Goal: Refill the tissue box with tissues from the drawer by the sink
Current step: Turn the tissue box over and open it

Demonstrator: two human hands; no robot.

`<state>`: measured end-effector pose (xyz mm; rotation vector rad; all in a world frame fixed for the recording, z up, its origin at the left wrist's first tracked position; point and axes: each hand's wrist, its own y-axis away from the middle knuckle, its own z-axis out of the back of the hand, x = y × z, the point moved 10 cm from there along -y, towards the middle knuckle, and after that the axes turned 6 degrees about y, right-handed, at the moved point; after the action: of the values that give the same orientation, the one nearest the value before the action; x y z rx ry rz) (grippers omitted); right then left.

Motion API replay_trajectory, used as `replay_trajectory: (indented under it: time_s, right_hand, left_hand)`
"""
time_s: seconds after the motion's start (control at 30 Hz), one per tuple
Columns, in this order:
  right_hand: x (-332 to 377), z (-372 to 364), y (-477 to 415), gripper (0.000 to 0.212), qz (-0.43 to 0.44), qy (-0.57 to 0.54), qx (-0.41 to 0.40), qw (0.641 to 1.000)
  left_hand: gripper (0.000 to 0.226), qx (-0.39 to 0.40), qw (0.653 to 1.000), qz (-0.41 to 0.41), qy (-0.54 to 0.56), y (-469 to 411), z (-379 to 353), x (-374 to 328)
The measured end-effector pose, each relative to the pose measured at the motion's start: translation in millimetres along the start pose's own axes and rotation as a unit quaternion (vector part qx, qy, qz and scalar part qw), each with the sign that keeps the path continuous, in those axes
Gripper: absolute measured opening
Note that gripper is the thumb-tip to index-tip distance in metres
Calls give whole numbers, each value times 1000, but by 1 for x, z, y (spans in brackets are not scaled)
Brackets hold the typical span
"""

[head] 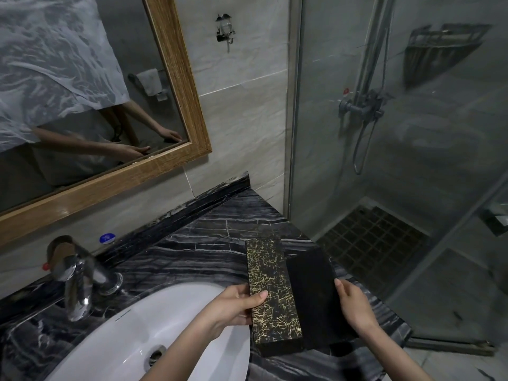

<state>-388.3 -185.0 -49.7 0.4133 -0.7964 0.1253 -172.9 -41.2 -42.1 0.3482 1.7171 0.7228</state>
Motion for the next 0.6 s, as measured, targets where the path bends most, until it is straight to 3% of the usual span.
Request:
replay_trajectory:
  time_s: [0.07, 0.27, 0.6]
  right_hand:
    - [1, 2, 1, 33, -3, -12, -1, 1000]
    - [11, 13, 5, 37, -13, -33, -10, 999]
    - [12, 29, -7, 35, -44, -108, -8, 993]
  left_hand:
    - [90, -1, 1000, 16, 23, 1, 9, 5]
    - [39, 5, 997, 38, 69, 13, 16, 7]
    - [58, -31, 993, 18, 115, 16, 25, 10]
